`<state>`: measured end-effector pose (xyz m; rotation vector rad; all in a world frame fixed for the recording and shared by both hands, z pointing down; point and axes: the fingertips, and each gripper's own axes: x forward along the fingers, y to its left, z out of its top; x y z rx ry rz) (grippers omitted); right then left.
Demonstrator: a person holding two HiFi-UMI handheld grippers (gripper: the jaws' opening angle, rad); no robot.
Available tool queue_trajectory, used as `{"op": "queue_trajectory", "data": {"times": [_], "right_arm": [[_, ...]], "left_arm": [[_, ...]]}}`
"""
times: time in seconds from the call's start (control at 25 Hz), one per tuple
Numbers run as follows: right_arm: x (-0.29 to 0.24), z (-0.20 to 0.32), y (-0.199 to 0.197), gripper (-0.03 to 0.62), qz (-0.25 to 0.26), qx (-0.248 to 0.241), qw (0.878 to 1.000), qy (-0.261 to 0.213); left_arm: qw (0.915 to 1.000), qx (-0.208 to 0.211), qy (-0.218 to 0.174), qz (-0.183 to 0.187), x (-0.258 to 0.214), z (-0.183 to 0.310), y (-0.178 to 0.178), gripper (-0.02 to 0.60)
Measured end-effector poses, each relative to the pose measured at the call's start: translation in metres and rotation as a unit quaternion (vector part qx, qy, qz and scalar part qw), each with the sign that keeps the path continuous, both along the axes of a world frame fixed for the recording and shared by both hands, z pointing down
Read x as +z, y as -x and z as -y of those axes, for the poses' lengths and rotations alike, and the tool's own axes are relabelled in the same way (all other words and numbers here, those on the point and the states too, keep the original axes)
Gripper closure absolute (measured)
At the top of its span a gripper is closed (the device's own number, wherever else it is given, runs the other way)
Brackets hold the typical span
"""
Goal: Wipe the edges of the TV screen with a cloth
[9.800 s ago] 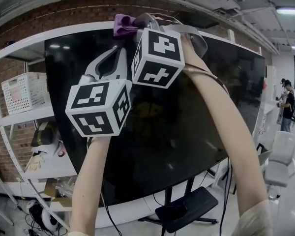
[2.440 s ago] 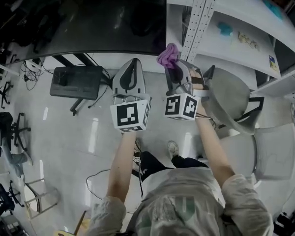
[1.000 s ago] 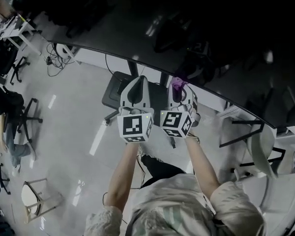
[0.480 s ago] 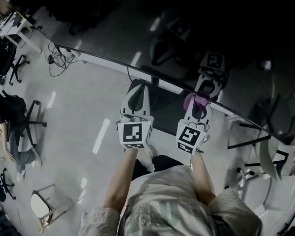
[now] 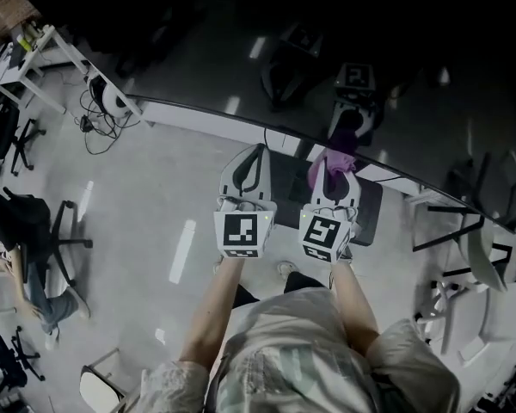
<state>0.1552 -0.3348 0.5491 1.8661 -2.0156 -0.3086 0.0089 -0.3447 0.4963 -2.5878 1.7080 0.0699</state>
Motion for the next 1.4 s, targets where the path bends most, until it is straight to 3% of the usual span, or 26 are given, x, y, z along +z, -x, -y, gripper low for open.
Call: {"op": "queue_trajectory", "data": {"times": [0.32, 0.52, 0.76, 1.0, 1.16, 1.4], "right_arm": [[-0.01, 0.042, 0.139, 0.533, 0.021, 0.019, 0.999, -0.02], [-0.009, 0.067, 0.212, 0.533, 0.02, 0.023, 0.999, -0.027], [-0.007, 0.093, 0.292, 0.533, 0.022, 0.002, 0.999, -0.028], [-0.018, 0.117, 0.381, 0.533, 0.057, -0.02, 0.998, -0.033], [-0.025, 0.129, 0.422, 0.533, 0.044, -0.018, 0.998, -0.032], [-0.022, 0.139, 0.462, 0.533, 0.092, -0.005, 0.996, -0.012]], "left_arm": [[0.9998, -0.015, -0.01, 0.006, -0.004, 0.033, 0.164, 0.566], [0.9997, -0.023, 0.0, -0.005, 0.008, 0.056, 0.245, 0.566], [0.9996, -0.024, 0.013, -0.011, 0.018, 0.08, 0.304, 0.566], [0.9993, -0.008, 0.021, -0.031, 0.024, 0.1, 0.36, 0.566], [0.9995, 0.016, 0.021, -0.018, 0.027, 0.127, 0.388, 0.566], [0.9988, 0.048, 0.009, 0.008, 0.015, 0.154, 0.421, 0.565]]}}
